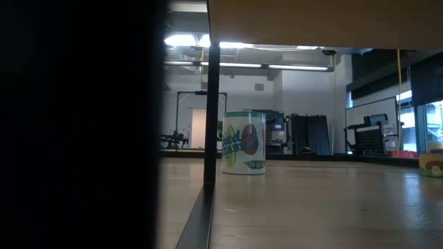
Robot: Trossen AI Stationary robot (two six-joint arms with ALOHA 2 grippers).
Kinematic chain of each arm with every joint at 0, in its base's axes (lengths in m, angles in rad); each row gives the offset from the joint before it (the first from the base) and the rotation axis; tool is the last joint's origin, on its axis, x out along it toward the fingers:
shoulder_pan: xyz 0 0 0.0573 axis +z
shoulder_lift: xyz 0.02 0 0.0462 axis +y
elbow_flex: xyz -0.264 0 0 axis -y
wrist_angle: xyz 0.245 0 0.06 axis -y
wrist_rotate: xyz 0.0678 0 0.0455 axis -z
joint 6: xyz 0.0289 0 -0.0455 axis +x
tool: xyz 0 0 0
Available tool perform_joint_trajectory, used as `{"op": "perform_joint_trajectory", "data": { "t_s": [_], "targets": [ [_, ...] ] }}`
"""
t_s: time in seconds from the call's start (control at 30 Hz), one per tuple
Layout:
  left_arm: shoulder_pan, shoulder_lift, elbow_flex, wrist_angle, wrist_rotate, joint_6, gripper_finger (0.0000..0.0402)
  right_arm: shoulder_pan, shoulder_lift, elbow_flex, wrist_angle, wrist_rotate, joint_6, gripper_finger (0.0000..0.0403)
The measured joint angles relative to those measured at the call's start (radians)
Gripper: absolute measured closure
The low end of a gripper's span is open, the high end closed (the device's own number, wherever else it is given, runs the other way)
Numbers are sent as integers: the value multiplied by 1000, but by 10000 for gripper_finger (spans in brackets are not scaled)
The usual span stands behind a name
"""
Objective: Pick and place cans onto a shelf
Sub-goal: Put the pink canned chicken soup on the shelf, then put the white canned mixed vegetables on the shelf
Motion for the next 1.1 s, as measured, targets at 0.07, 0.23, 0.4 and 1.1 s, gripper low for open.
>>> {"op": "perform_joint_trajectory", "data": {
  "t_s": [0.07,0.23,0.4,1.1],
  "targets": [
    [0,0,0,0,0,0,401,0,0,0,0,-20,-1,339],
    [0,0,0,0,0,-1,401,-1,0,0,0,-4,-30,338],
    [0,0,0,0,1,-1,401,-3,0,0,0,2,-27,338],
    [-4,-7,0,-16,308,-31,401,-12,0,282,1,397,-157,338]
  ]
}}
